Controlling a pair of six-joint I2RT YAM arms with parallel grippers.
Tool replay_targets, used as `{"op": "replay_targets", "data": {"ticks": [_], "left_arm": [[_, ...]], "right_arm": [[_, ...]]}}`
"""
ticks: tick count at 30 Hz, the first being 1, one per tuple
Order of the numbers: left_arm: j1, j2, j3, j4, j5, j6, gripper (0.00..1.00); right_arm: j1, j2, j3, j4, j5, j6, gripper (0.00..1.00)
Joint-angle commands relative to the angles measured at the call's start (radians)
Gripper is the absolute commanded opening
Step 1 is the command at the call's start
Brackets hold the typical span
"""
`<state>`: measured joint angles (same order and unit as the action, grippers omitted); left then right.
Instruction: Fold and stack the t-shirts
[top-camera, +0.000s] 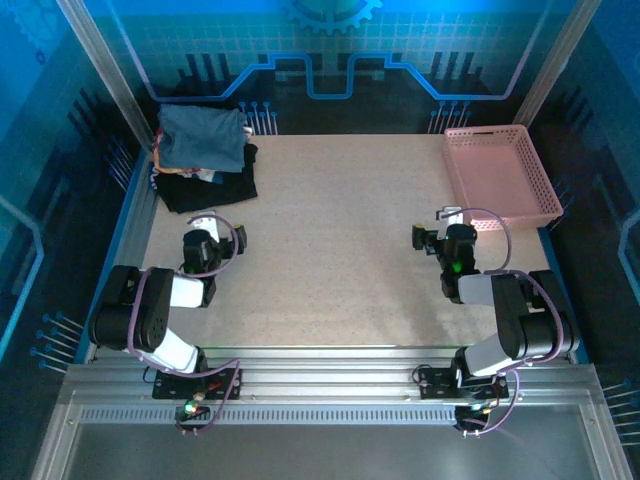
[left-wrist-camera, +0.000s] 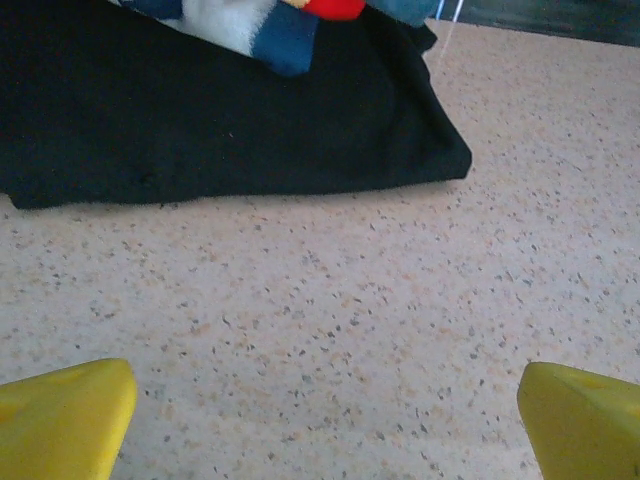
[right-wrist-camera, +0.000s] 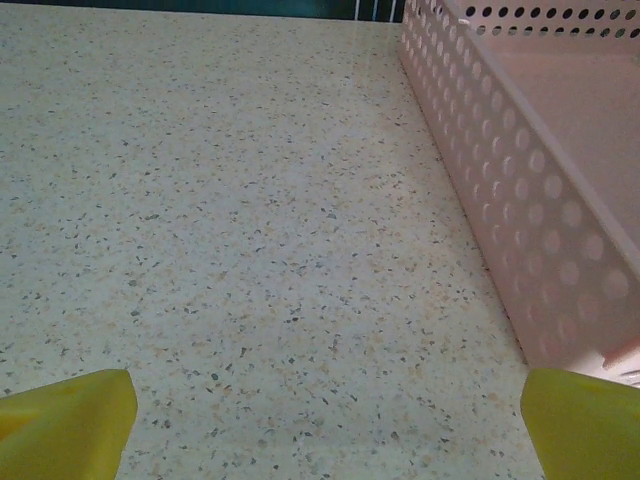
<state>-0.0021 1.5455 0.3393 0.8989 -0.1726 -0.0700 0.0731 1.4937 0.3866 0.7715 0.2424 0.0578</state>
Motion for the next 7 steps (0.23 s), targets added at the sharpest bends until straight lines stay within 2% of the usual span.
{"op": "replay_targets", "data": {"ticks": [1,7], "left_arm": [[-0.005,-0.001,0.018,0.053,-0.041,0.024,0.99],[-0.007,-0.002,0.018,0.051,-0.041,0.024,0.99]], "right_arm": [[0.009,0.007,0.018,0.029,0.003,-0.012,1.0],[0.007,0.007,0.018,0.032,-0.004,-0.013,1.0]]}}
